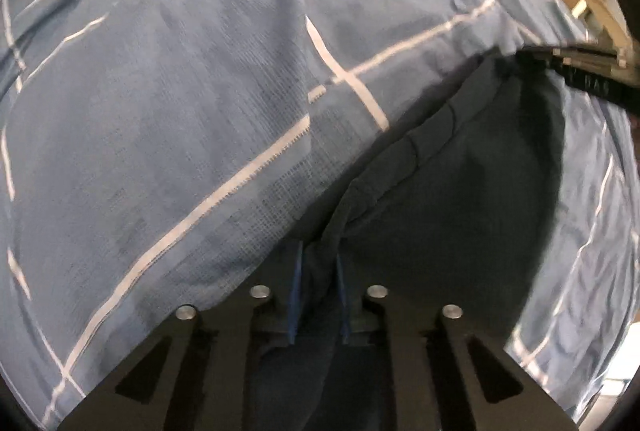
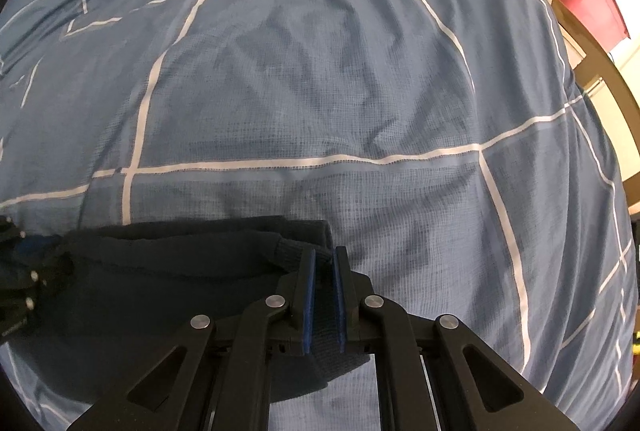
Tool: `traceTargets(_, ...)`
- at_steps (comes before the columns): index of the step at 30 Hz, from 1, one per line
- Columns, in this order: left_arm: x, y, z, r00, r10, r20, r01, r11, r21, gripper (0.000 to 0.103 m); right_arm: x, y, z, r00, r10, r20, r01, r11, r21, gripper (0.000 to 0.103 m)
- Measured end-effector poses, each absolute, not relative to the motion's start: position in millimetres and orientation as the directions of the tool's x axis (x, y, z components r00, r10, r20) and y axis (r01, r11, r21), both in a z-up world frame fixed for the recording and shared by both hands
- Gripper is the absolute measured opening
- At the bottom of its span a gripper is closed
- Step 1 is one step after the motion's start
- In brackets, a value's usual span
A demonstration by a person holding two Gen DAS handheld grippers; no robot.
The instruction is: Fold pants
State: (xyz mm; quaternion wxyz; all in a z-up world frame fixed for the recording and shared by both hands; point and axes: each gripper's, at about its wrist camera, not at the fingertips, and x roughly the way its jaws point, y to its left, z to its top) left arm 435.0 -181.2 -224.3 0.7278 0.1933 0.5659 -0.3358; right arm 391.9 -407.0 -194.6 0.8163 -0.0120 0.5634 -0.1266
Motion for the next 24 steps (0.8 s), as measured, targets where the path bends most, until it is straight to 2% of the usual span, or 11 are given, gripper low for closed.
traceTargets(4,444,-176,-205,0.183,-0.276,-0.944,0.700,0.711,-0.073,0.014,389,-405,-183,0.368,-0.226,-0.902,0.190,0.968,-0.165,0.009)
traceTargets(8,459,-179,-224,0.142,-0.223,-0.964,0.701,0.711,-0.061,0.016,403,-405,-188,0.360,-0.231,-0.904,0.194,0.966,-0.170,0.009)
traceTargets(9,459,-183,-228,0.146,-0.208,-0.967,0.704,0.709,-0.045,0.019,406,-407,-191,0.352,-0.227,-0.908,0.200,0.966,-0.164,0.009)
traceTargets(13,457,-187,-225,0.228,-0.164,-0.960,0.692,0.720,0.041,0.046,415,-413,-199,0.347,-0.281,-0.895,0.238,0.949,-0.206,0.010)
traceTargets(14,456,-188,-221,0.250,-0.160,-0.955,0.684,0.727,0.057,0.056,414,-417,-195,0.344,-0.321,-0.882,0.271,0.934,-0.234,0.017)
traceTargets(15,453,-187,-213,0.292,-0.151,-0.944,0.667,0.740,0.088,0.059,409,-423,-189,0.344,-0.349,-0.872,0.314,0.918,-0.244,0.033)
traceTargets(16,450,-185,-203,0.334,-0.153,-0.930,0.647,0.755,0.108,0.063,403,-426,-182,0.358,-0.360,-0.861,0.346,0.908,-0.236,0.040)
traceTargets(17,446,-183,-193,0.371,-0.157,-0.915,0.626,0.771,0.121,0.067,396,-428,-175,0.378,-0.366,-0.851,0.369,0.902,-0.224,0.043)
traceTargets(20,421,-180,-164,0.448,-0.185,-0.875,0.589,0.797,0.134,0.074,370,-428,-156,0.441,-0.339,-0.831,0.371,0.912,-0.176,0.044)
traceTargets(21,413,-181,-160,0.462,-0.188,-0.867,0.583,0.801,0.136,0.074,362,-428,-153,0.457,-0.331,-0.826,0.370,0.915,-0.162,0.047)
traceTargets(24,387,-180,-151,0.485,-0.199,-0.852,0.568,0.812,0.133,0.075,340,-431,-149,0.497,-0.269,-0.825,0.370,0.926,-0.079,0.049)
